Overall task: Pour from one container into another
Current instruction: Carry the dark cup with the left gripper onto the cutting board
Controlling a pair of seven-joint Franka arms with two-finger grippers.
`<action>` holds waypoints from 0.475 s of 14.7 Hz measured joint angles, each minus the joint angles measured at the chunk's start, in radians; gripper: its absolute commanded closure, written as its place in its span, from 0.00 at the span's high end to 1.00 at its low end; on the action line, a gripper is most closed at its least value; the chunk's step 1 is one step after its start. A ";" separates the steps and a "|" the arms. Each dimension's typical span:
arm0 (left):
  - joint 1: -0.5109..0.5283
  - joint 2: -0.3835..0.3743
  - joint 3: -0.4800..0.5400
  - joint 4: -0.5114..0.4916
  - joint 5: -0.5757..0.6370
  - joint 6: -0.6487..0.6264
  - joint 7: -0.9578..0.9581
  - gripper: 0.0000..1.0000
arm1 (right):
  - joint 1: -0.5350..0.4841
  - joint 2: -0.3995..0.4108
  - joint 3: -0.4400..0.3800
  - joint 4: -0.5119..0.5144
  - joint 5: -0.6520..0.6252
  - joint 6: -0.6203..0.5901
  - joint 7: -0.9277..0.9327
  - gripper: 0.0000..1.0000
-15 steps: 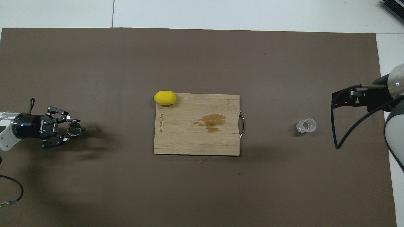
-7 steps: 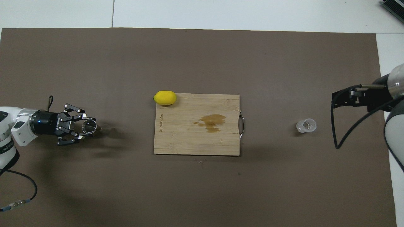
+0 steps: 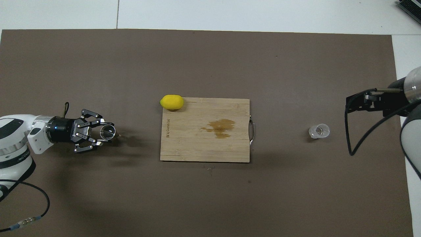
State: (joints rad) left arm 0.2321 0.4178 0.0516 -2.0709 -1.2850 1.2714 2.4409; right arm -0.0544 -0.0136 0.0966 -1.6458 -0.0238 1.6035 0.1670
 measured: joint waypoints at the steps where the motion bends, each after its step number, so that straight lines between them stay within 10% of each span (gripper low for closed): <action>1: -0.021 -0.019 0.000 -0.026 -0.016 0.022 -0.001 0.00 | 0.000 0.000 0.000 0.000 0.000 0.000 0.000 1.00; 7: -0.183 -0.128 -0.003 -0.172 -0.188 0.177 -0.002 0.00 | 0.000 0.000 0.000 0.000 0.000 0.000 0.000 1.00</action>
State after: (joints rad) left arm 0.0487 0.2894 0.0483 -2.2426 -1.4733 1.4484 2.4387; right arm -0.0544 -0.0136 0.0966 -1.6458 -0.0238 1.6035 0.1670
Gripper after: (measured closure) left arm 0.485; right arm 0.000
